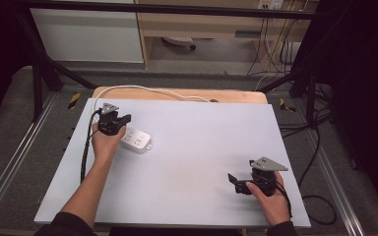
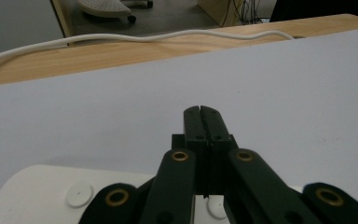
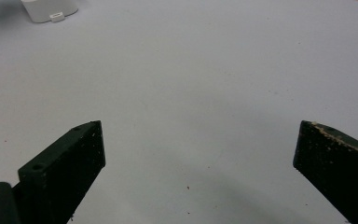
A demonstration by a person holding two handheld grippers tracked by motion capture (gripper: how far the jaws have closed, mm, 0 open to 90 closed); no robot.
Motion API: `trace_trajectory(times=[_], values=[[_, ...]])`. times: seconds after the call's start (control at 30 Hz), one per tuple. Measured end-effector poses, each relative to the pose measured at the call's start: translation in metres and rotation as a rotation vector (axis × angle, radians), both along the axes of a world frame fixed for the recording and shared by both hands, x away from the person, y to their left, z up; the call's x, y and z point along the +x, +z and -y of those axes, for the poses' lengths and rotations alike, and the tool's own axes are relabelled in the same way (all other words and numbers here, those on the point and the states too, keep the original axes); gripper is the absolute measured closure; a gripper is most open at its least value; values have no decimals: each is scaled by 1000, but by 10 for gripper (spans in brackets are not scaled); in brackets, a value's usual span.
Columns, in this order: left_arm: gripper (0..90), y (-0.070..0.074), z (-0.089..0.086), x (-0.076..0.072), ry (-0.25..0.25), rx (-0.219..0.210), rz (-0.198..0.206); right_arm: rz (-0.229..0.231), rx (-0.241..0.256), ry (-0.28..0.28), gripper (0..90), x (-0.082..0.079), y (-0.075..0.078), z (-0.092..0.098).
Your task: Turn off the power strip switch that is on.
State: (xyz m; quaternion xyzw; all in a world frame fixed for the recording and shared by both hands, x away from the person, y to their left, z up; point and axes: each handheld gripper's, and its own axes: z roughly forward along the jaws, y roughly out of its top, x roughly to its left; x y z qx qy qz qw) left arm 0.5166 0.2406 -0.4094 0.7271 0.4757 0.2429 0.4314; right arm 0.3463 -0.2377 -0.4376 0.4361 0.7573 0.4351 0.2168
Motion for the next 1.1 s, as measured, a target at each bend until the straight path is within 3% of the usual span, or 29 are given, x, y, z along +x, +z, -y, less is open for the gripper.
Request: trace_trajectory(times=[0.07, 0.37, 0.4, 0.6, 0.97, 1.1], values=[[900, 1, 6, 3, -11, 15, 0, 5, 3, 1, 30, 0, 0, 1], [889, 10, 16, 7, -23, -3, 3, 0, 4, -1, 29, 0, 0, 1], [839, 10, 17, 7, -24, -3, 0, 0, 1, 1, 30, 0, 0, 1], [730, 8, 17, 7, -21, -18, -2, -5, 4, 2, 30, 1, 0, 1], [480, 13, 23, 5, -57, -107, 14, -7, -4, 6, 29, 1, -1, 0], [446, 15, 25, 3, -71, -113, 21, -9, -6, 7, 29, 1, -1, 0]])
